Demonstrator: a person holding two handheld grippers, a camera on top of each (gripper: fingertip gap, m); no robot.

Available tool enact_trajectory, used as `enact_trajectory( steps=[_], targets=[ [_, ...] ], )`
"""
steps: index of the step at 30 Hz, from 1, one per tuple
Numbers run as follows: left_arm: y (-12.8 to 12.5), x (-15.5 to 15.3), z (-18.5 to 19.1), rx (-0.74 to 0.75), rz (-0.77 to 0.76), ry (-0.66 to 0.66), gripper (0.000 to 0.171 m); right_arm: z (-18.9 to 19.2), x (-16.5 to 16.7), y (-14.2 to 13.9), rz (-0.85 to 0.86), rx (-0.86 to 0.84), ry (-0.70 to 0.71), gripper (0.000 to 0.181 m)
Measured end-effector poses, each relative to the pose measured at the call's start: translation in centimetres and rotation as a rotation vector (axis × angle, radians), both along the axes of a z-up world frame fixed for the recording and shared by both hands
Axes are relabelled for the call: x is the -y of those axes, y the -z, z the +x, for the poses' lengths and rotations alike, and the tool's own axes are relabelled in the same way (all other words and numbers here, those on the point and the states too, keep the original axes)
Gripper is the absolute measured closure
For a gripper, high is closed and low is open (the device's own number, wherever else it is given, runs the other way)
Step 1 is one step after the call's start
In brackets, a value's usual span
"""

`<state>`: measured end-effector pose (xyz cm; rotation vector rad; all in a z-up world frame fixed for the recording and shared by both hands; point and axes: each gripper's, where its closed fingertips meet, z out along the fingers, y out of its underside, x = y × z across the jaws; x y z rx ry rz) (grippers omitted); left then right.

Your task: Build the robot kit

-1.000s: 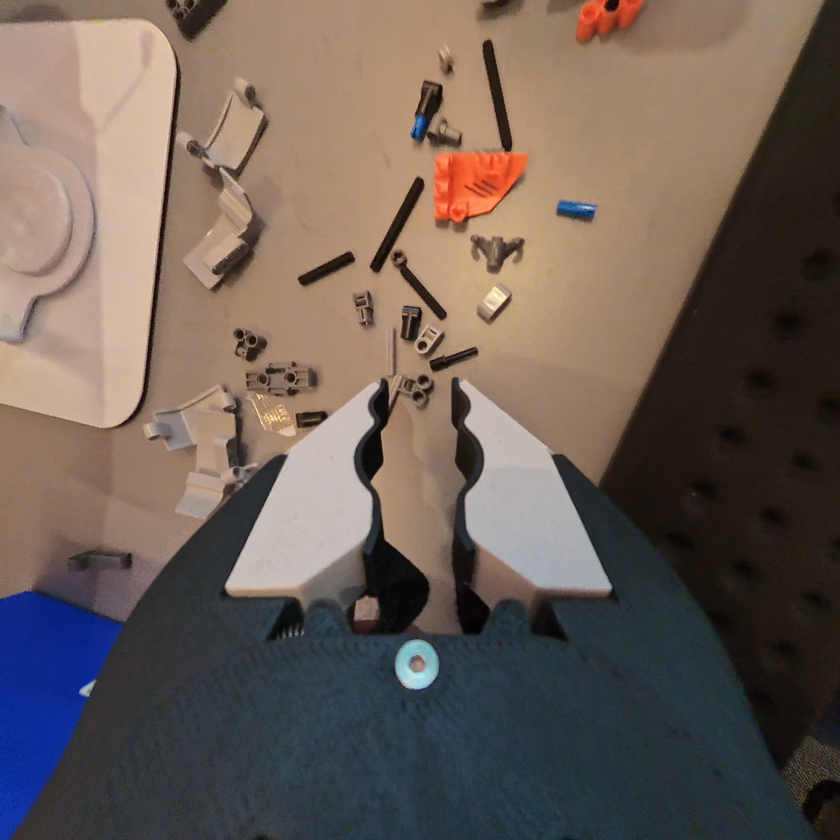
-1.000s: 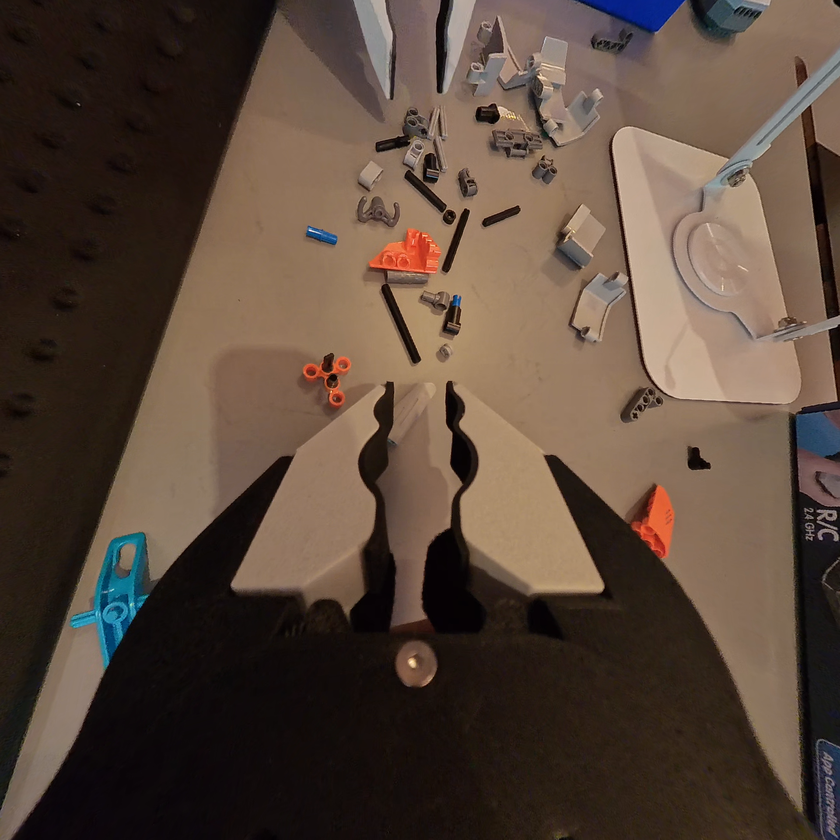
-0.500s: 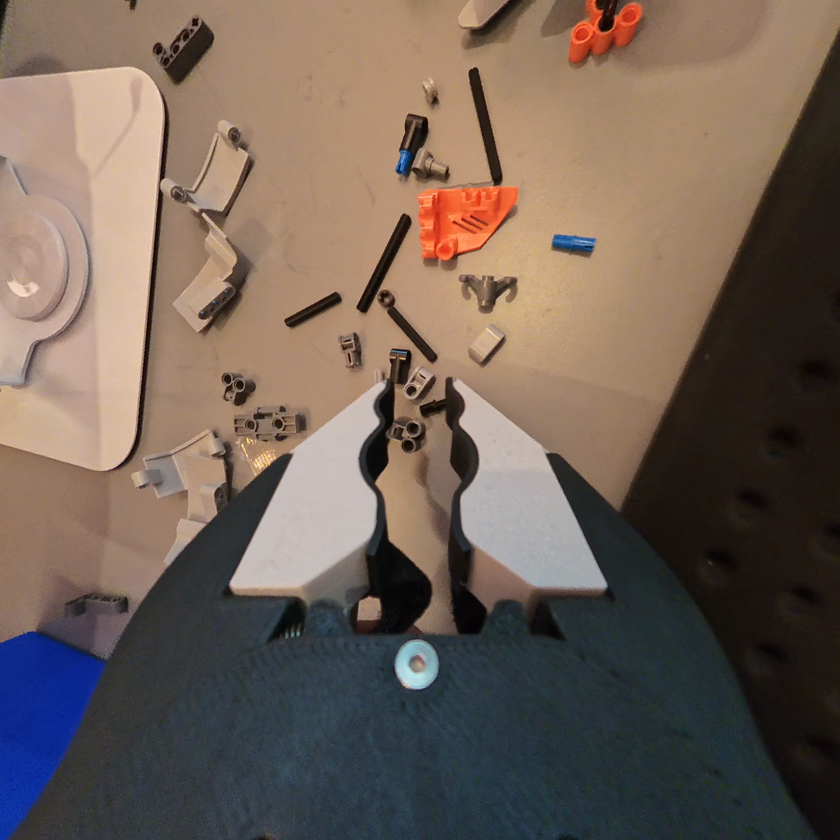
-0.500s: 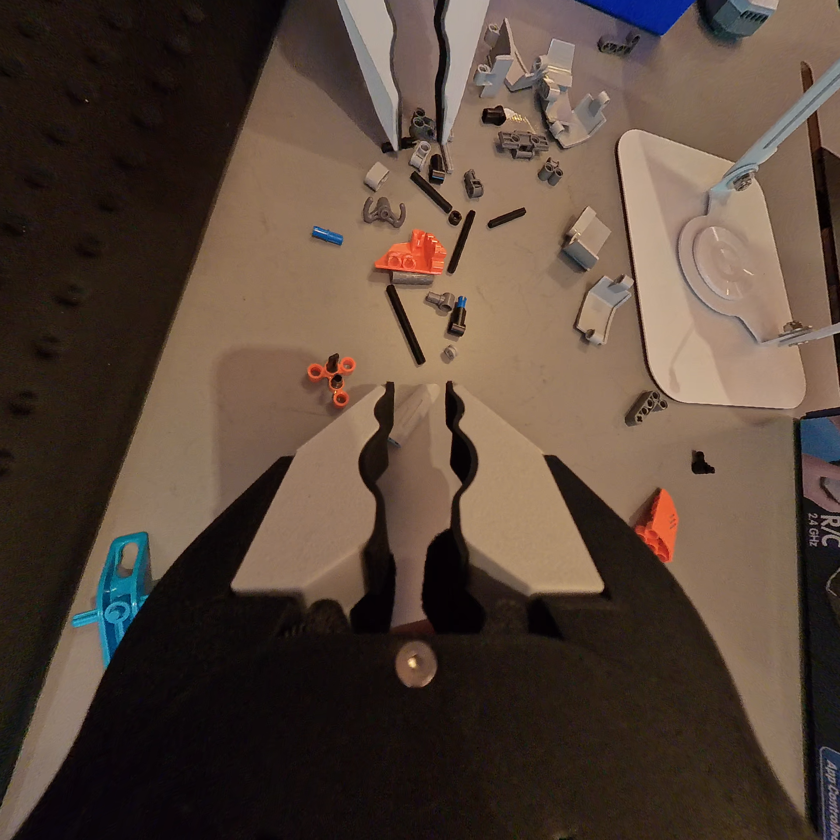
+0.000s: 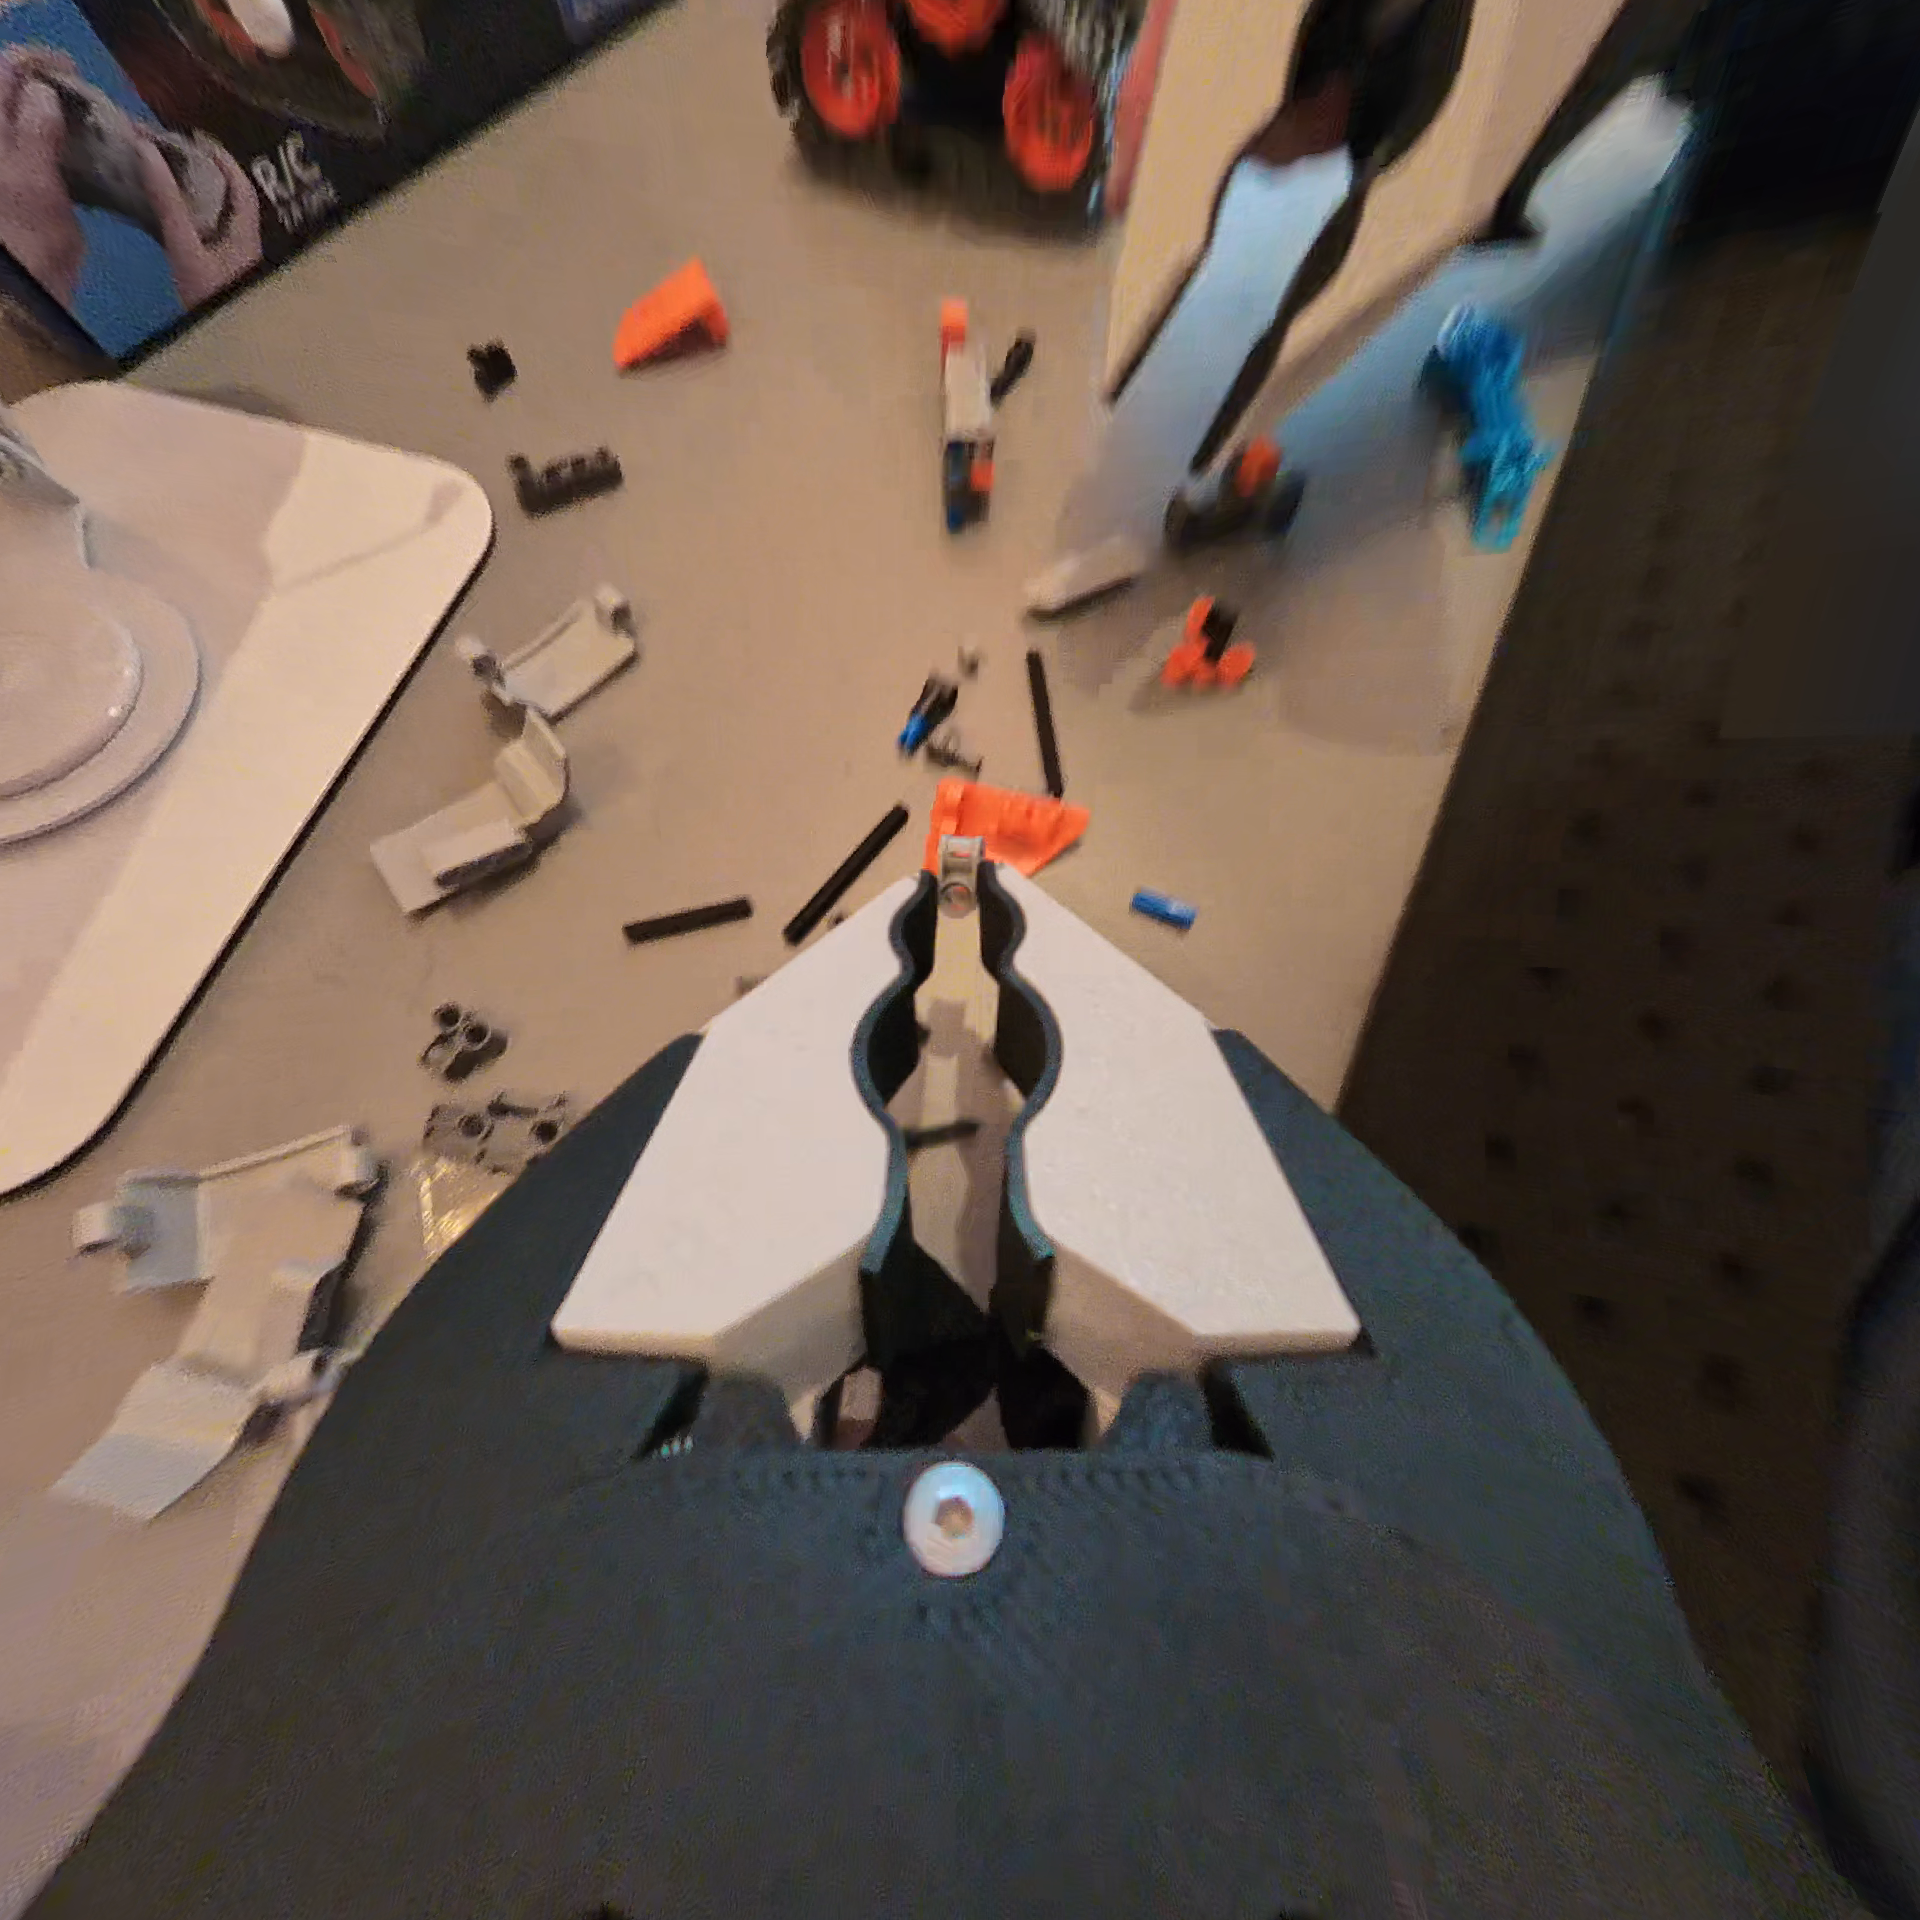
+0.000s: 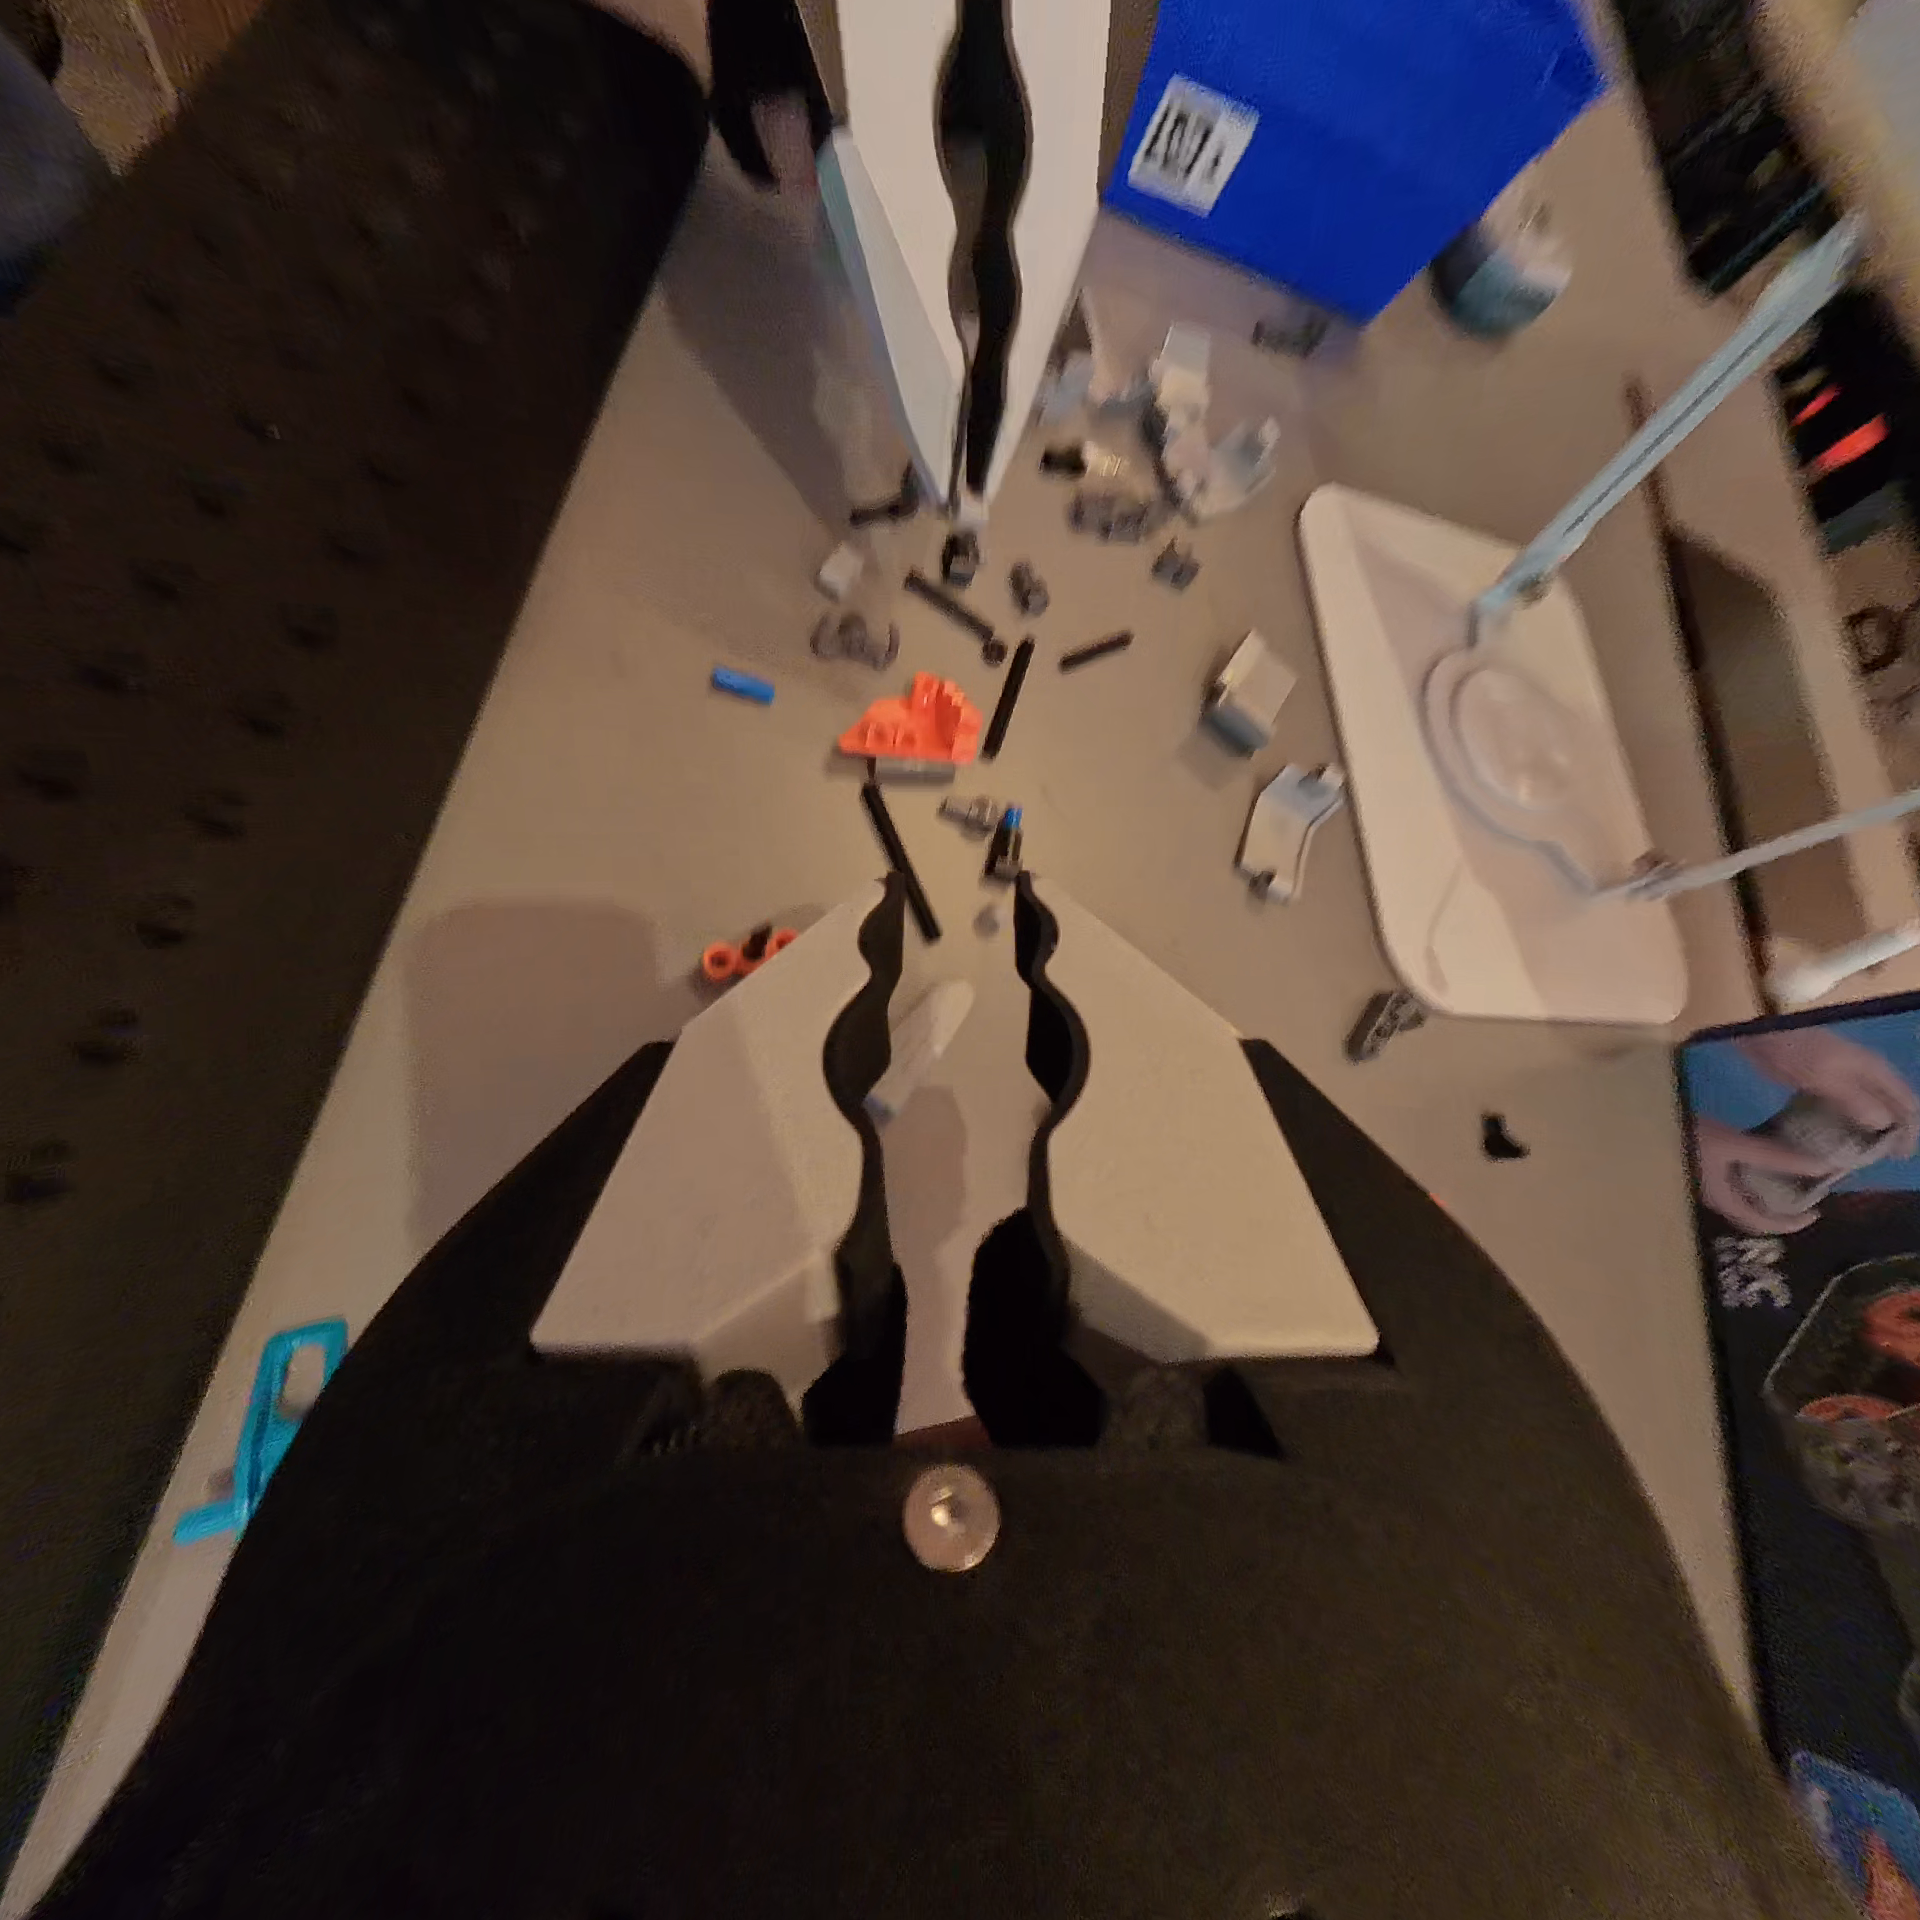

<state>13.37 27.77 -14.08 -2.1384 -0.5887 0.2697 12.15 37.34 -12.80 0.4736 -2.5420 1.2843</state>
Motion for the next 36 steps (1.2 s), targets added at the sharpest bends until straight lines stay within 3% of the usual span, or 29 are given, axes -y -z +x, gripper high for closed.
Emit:
enact_trajectory(
  steps=[4, 7, 10, 15, 22, 36],
  targets=[
    [-3.5, -2.3, -0.2, 0.009, 0.244, -0.005, 0.166, 0.9, 1.3, -2.7, -0.123, -0.025, 0.025, 0.163],
    [-6.5, -4.0, -0.8, -0.047, 0.431, -0.038, 0.166, 1.3, 2.2, -4.7, -0.228, 0.16, 0.111, 0.159],
    [-8.1, -5.2, -1.4, -0.123, 0.472, -0.069, 0.166, 1.1, 2.7, -6.4, -0.319, 0.201, 0.181, 0.159],
    [-9.2, -7.2, -1.6, -0.163, 0.548, -0.116, 0.166, 0.3, 3.0, -7.7, -0.379, -0.039, 0.295, 0.157],
    [-10.8, -8.3, -2.3, -0.105, 0.757, -0.188, 0.166, -0.6, 2.9, -9.6, -0.466, -0.218, 0.387, 0.158],
    [-12.6, -9.4, -2.2, 0.197, 1.175, -0.124, 0.165, -0.9, 2.4, -11.4, -0.489, -0.626, 0.384, 0.163]
  ],
)
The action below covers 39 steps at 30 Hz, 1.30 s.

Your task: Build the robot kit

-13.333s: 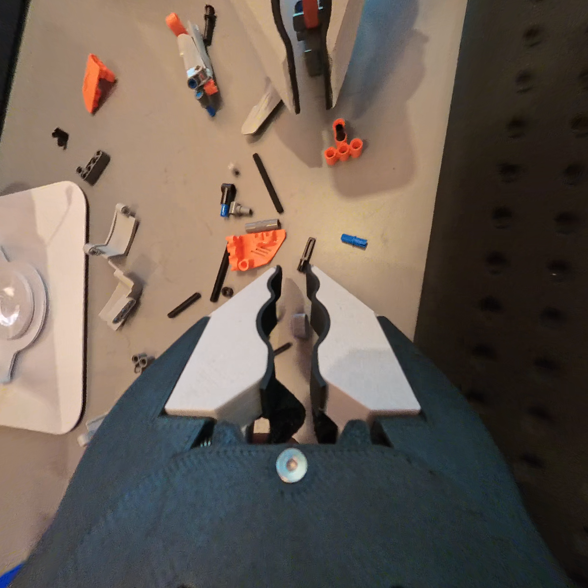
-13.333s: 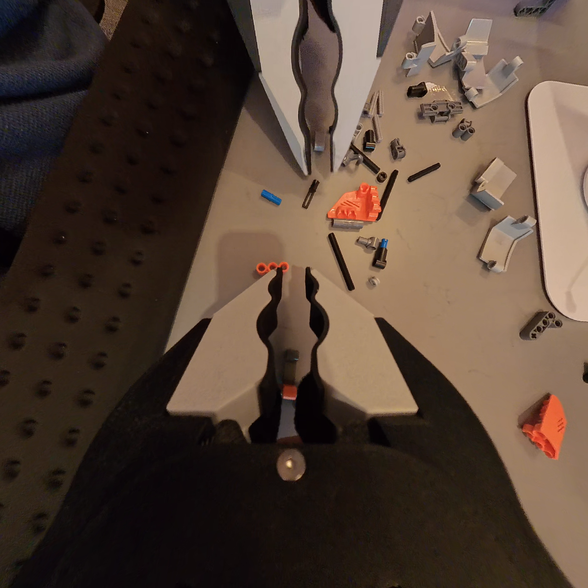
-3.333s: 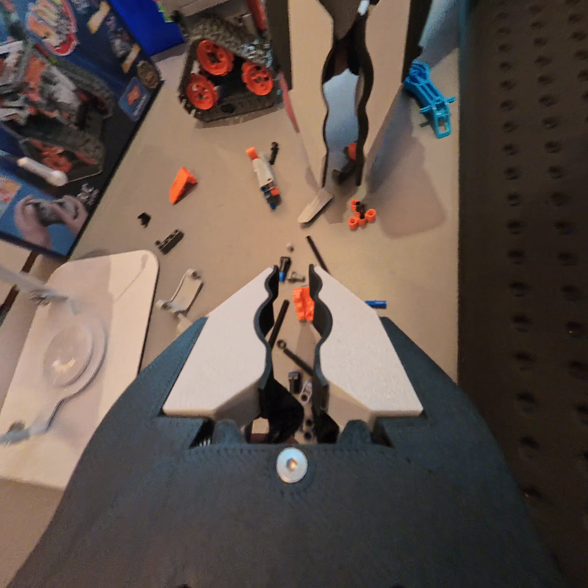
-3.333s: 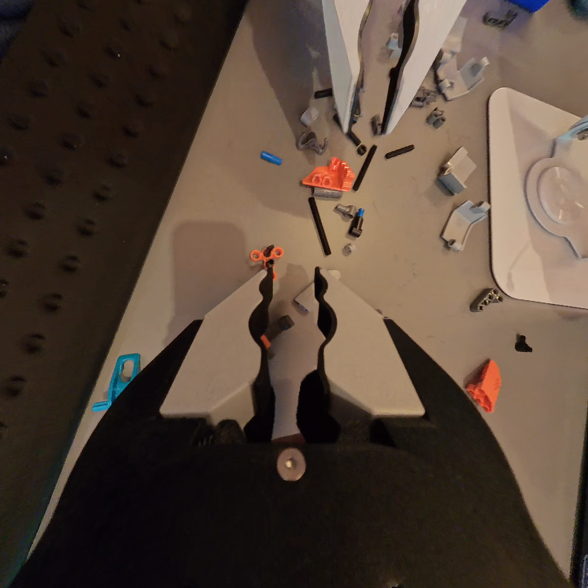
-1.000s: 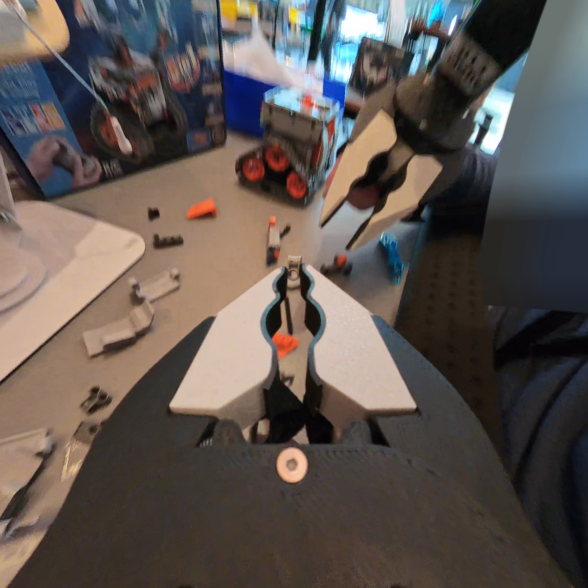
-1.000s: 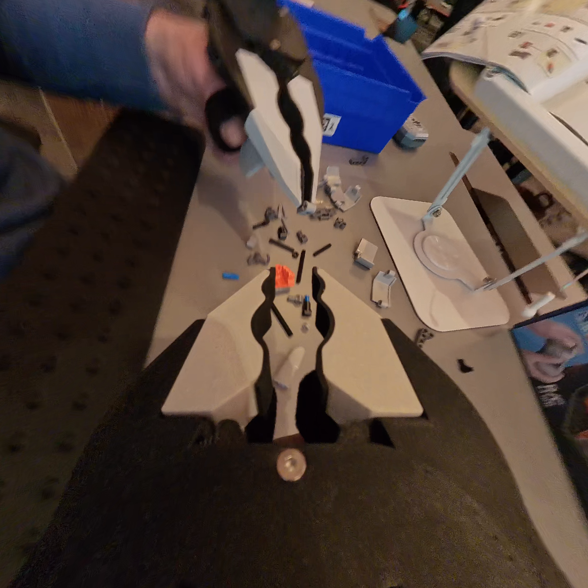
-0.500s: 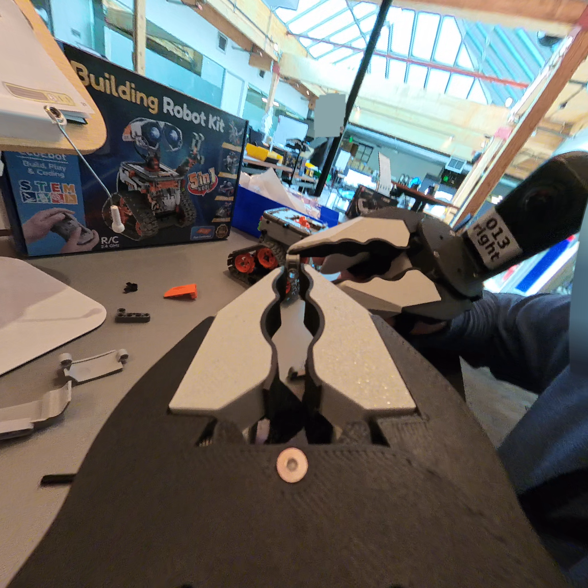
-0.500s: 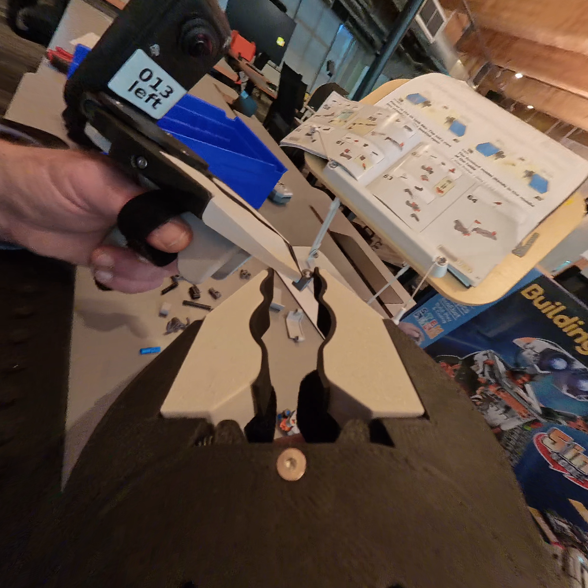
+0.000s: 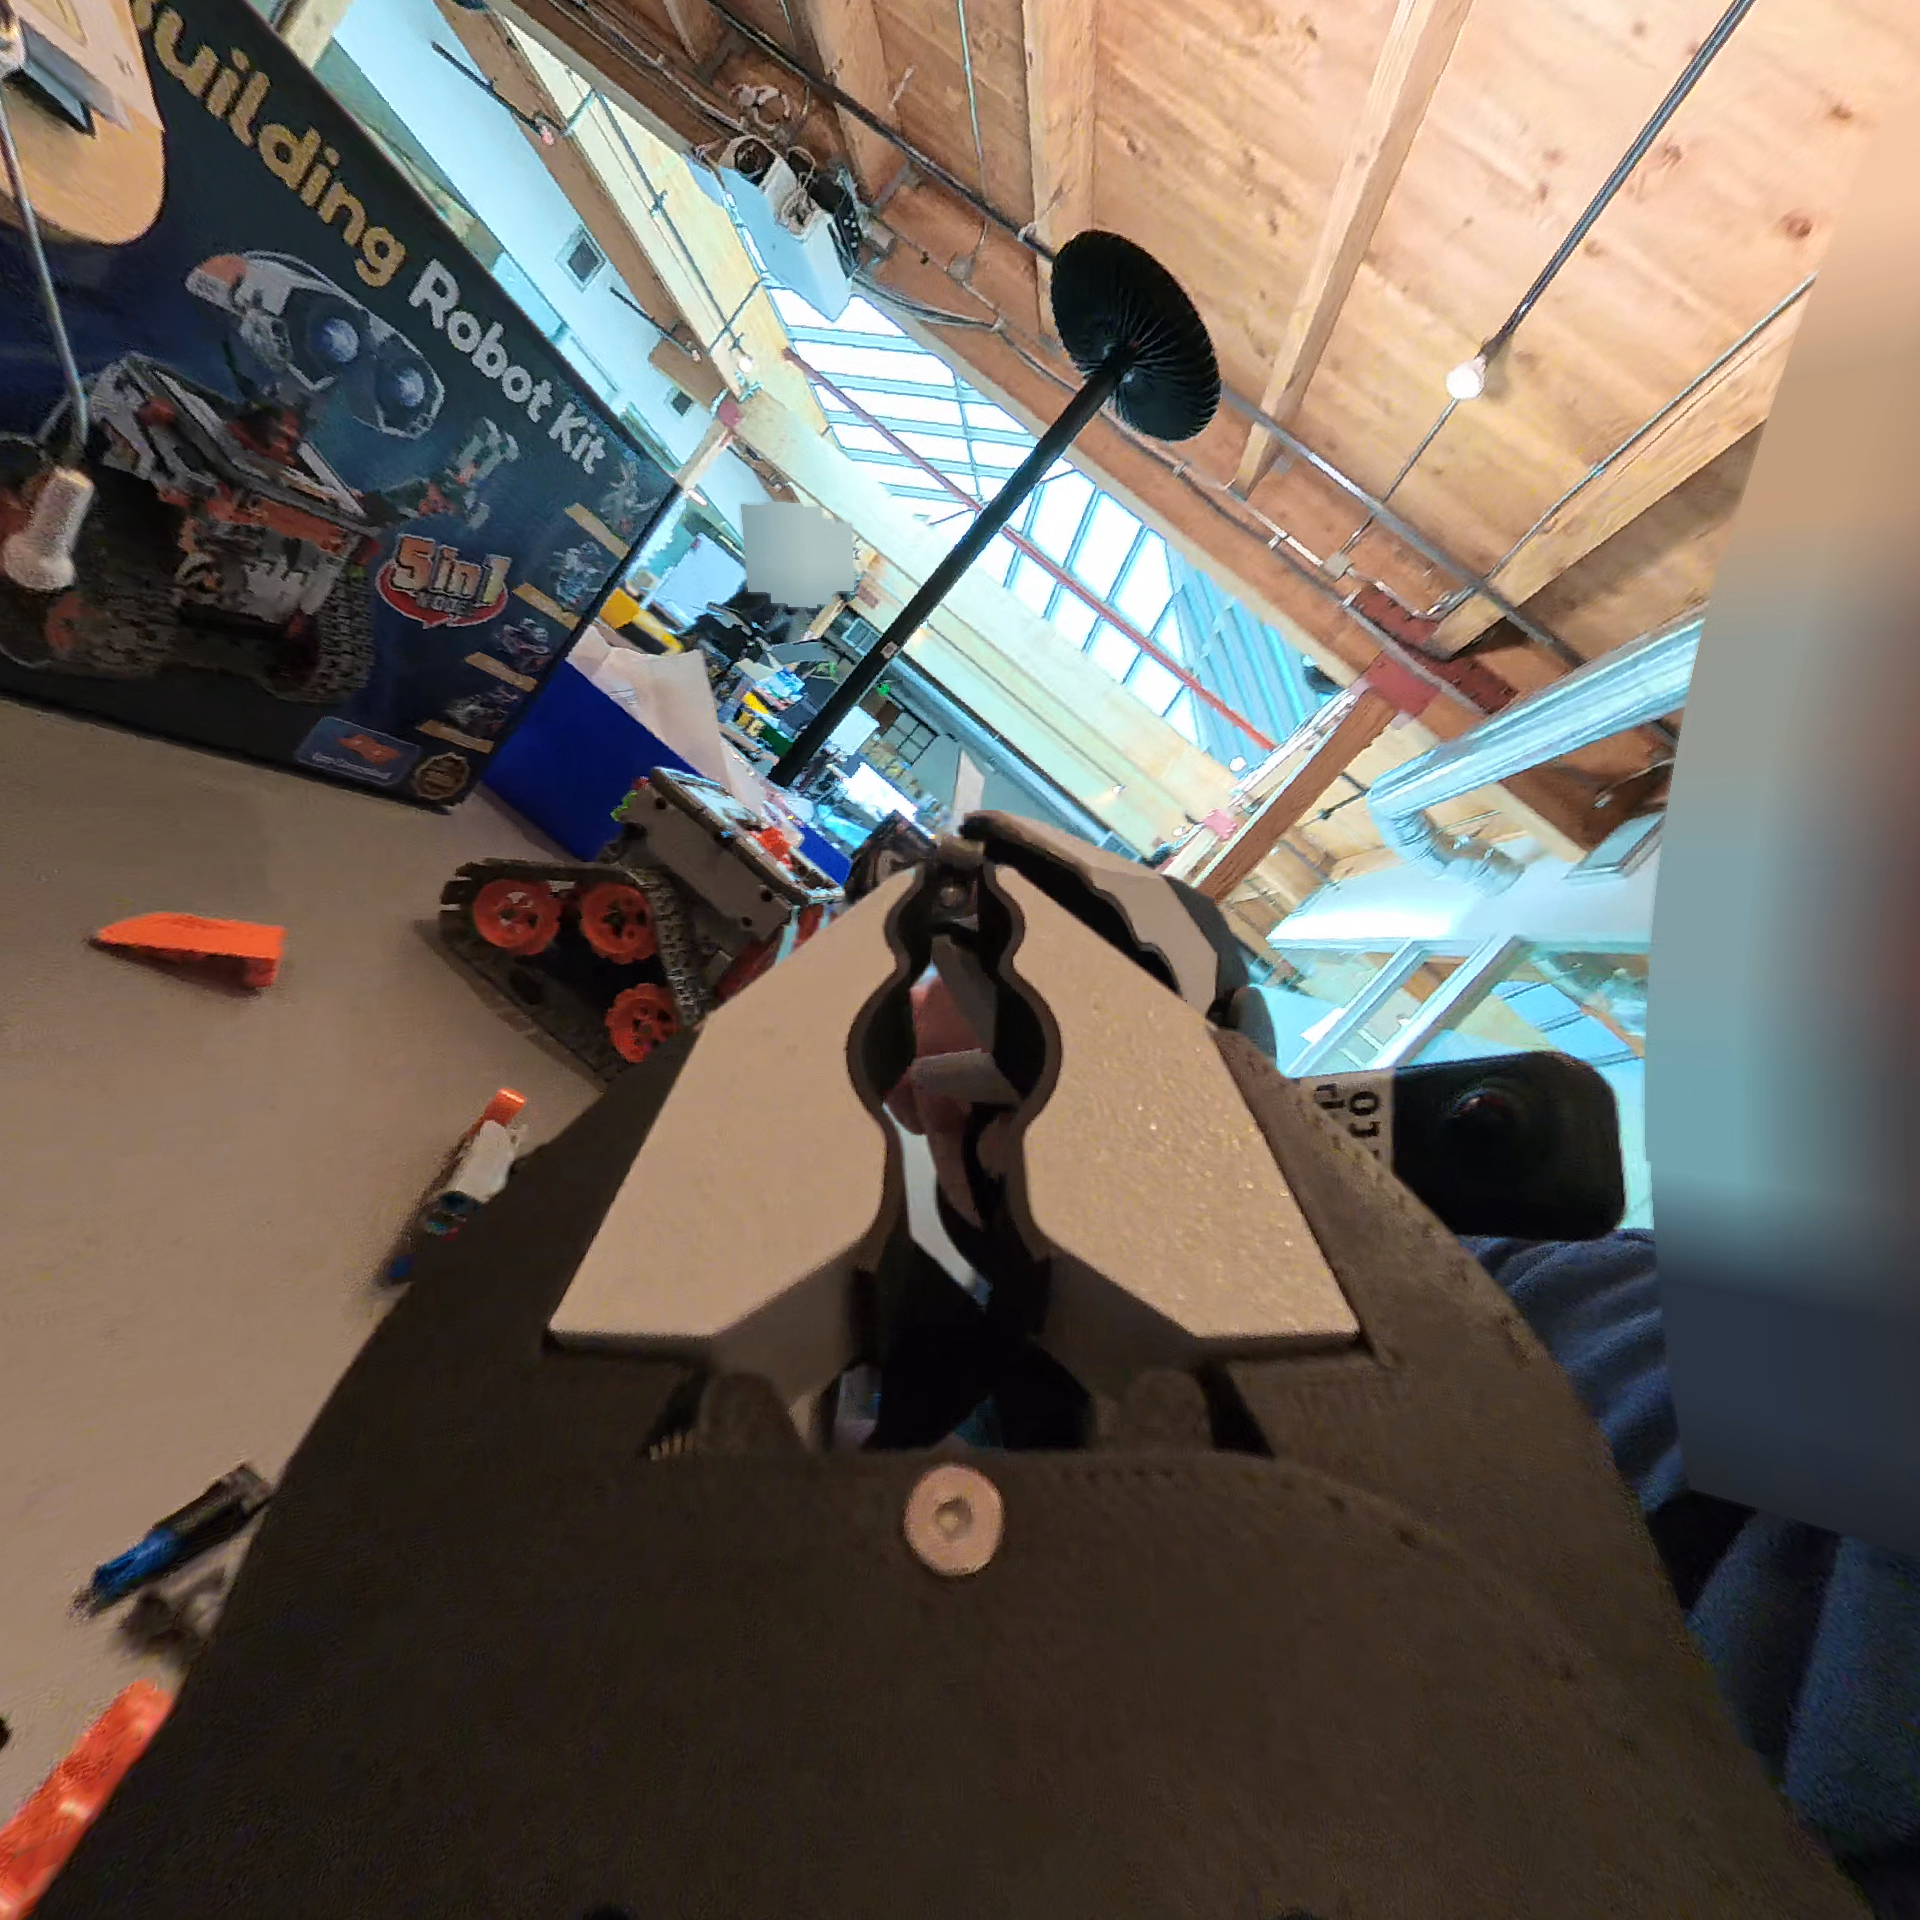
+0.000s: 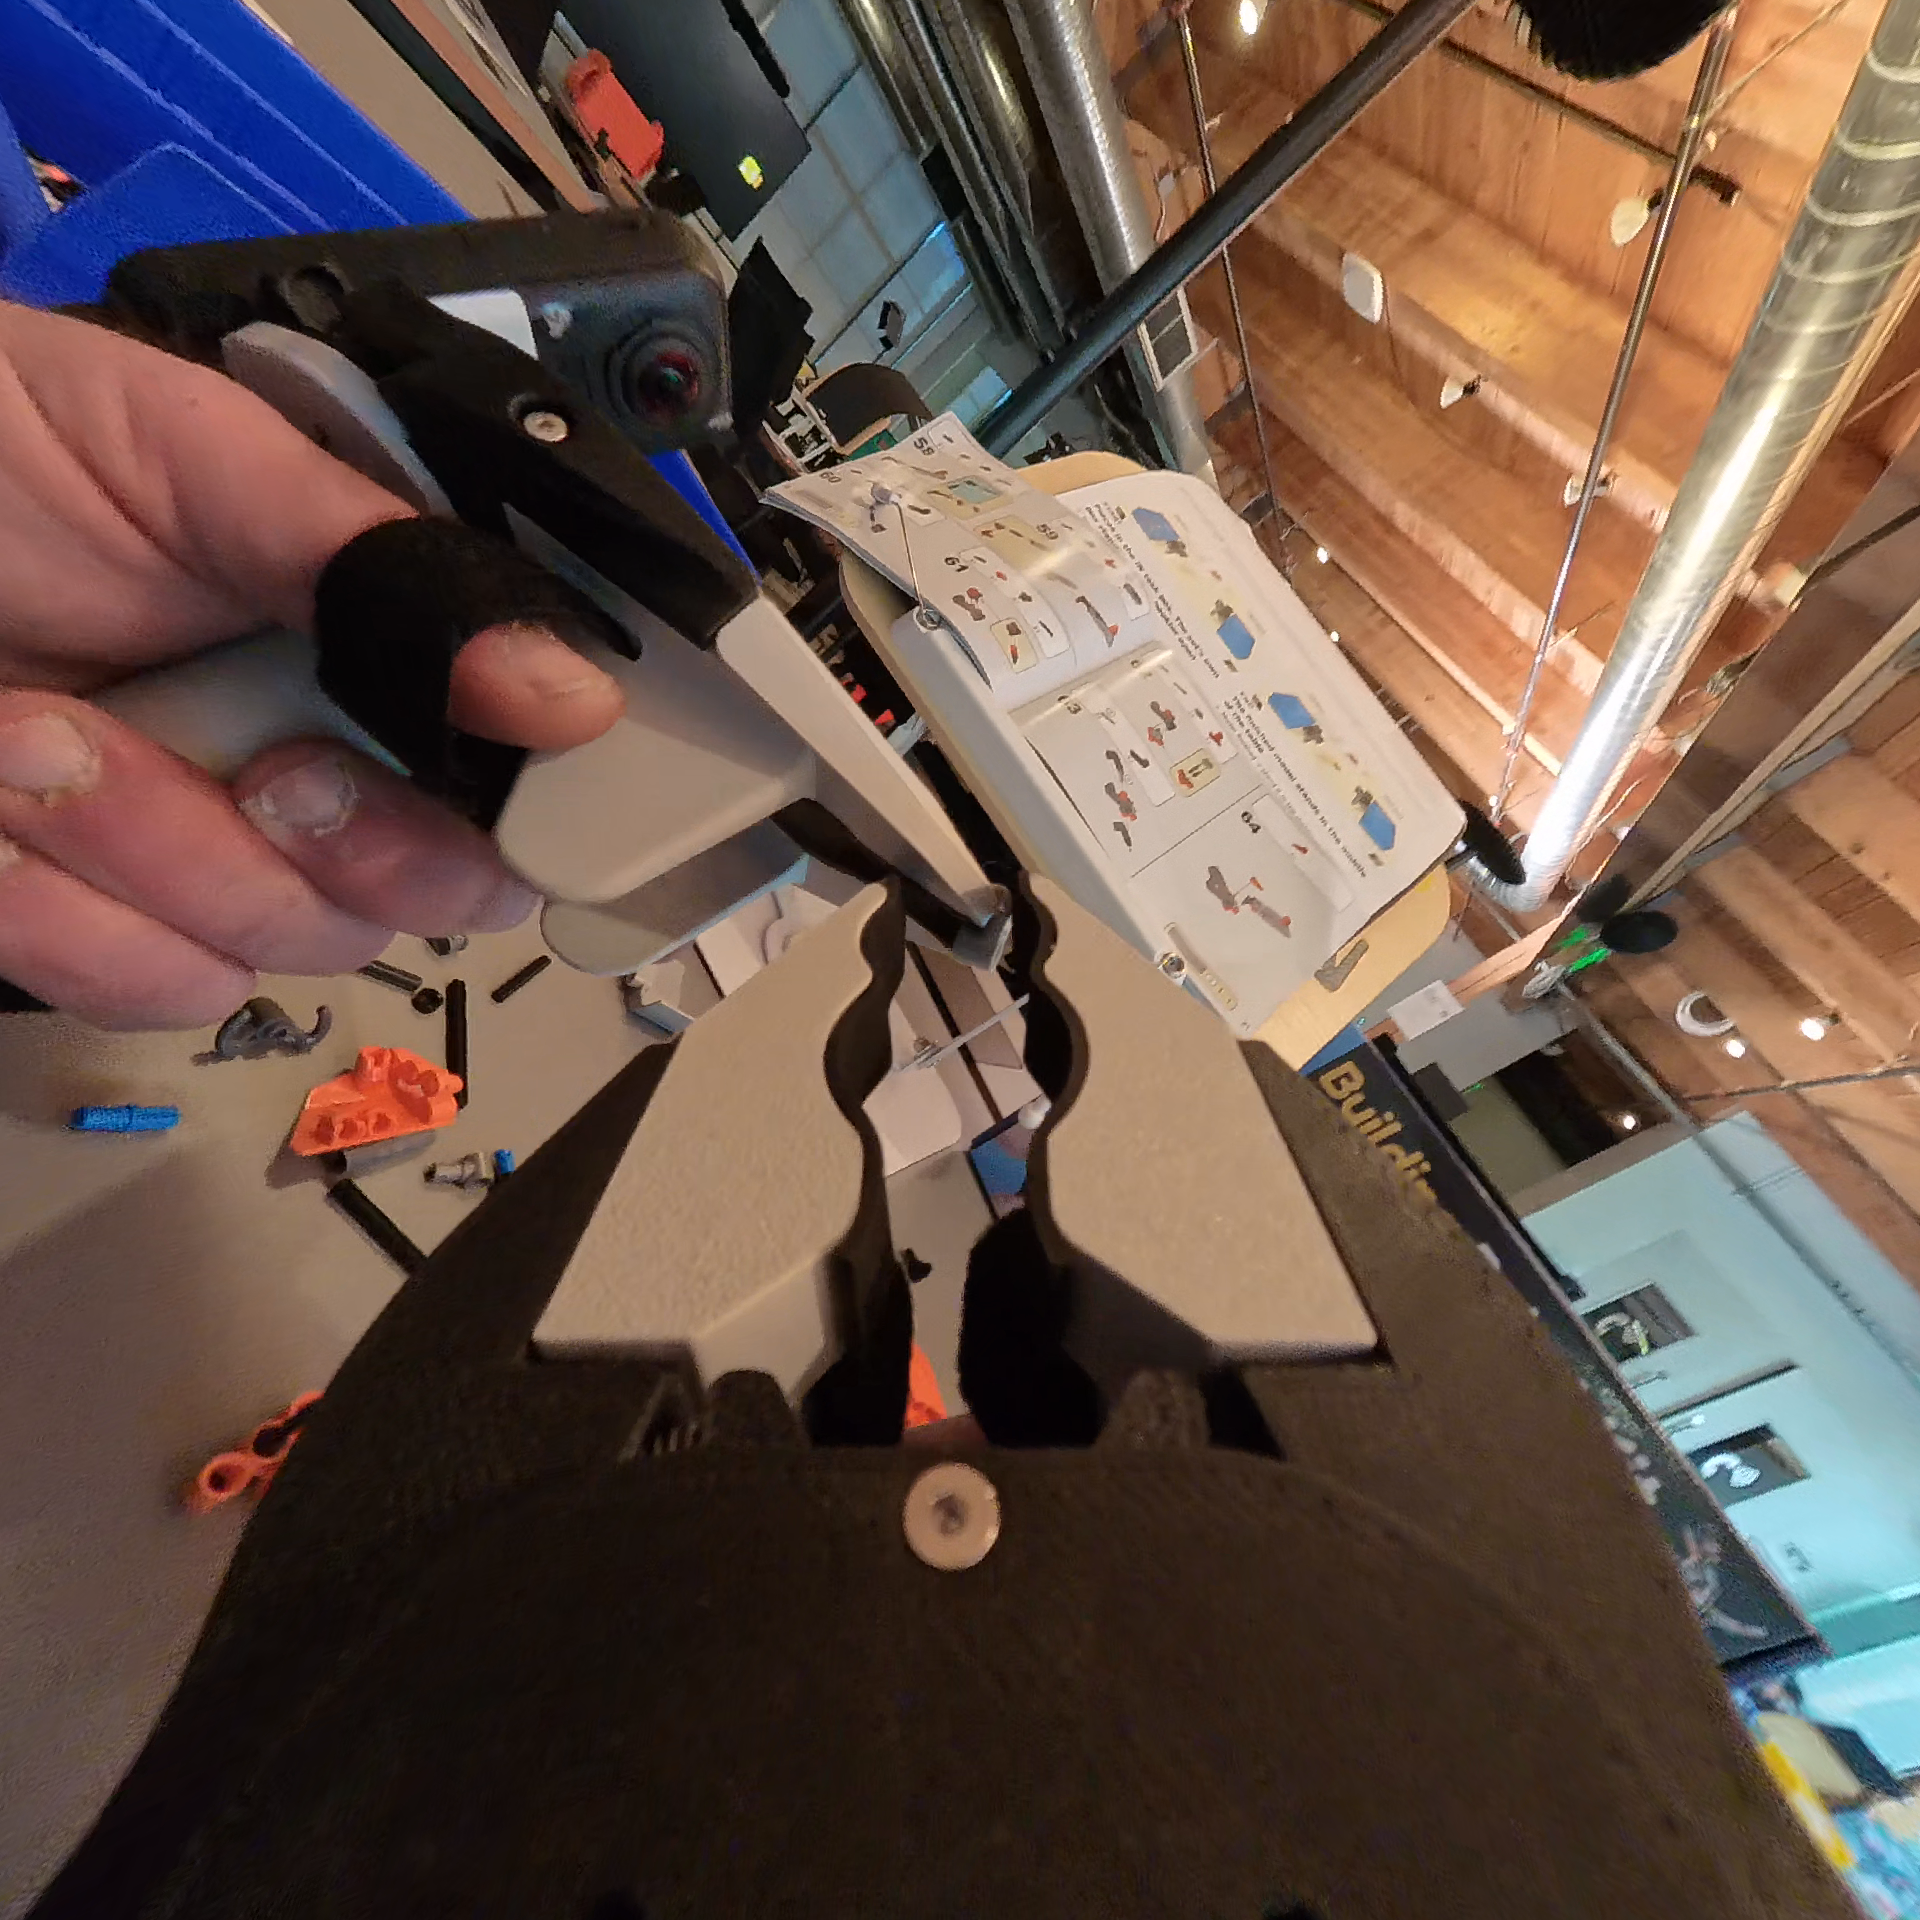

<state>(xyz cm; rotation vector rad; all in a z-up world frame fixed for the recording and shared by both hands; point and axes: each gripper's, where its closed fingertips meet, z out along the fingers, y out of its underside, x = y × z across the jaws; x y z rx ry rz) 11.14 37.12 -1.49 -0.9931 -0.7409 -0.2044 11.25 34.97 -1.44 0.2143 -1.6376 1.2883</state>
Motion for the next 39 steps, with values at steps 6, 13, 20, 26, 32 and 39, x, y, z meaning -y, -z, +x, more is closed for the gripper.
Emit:
enact_trajectory(
  steps=[6, 13, 20, 26, 32, 39],
  targets=[
    [-0.5, -0.4, 0.7, 0.005, 0.056, 0.083, 0.164, 0.7, -0.3, -0.5, -0.027, -0.007, -0.095, 0.171],
    [-0.4, -0.6, 1.1, 0.007, 0.04, 0.12, 0.164, 1.1, -0.5, -0.4, -0.063, 0.144, -0.22, 0.173],
    [-0.1, -0.9, 1.4, -0.002, -0.005, 0.147, 0.165, 1.4, -0.7, 0.0, -0.036, 0.201, -0.293, 0.174],
    [-0.1, -0.6, 1.2, -0.008, -0.015, 0.111, 0.166, 0.9, -1.4, -0.2, 0.013, 0.144, -0.254, 0.167],
    [0.2, -0.7, 1.1, 0.009, -0.015, 0.111, 0.166, 0.9, -1.3, 0.5, 0.087, 0.069, -0.182, 0.176],
    [1.6, -0.4, 1.1, -0.081, -0.27, 0.056, 0.153, 0.0, -2.3, 1.6, 0.077, 0.338, -0.3, 0.176]
  ],
)
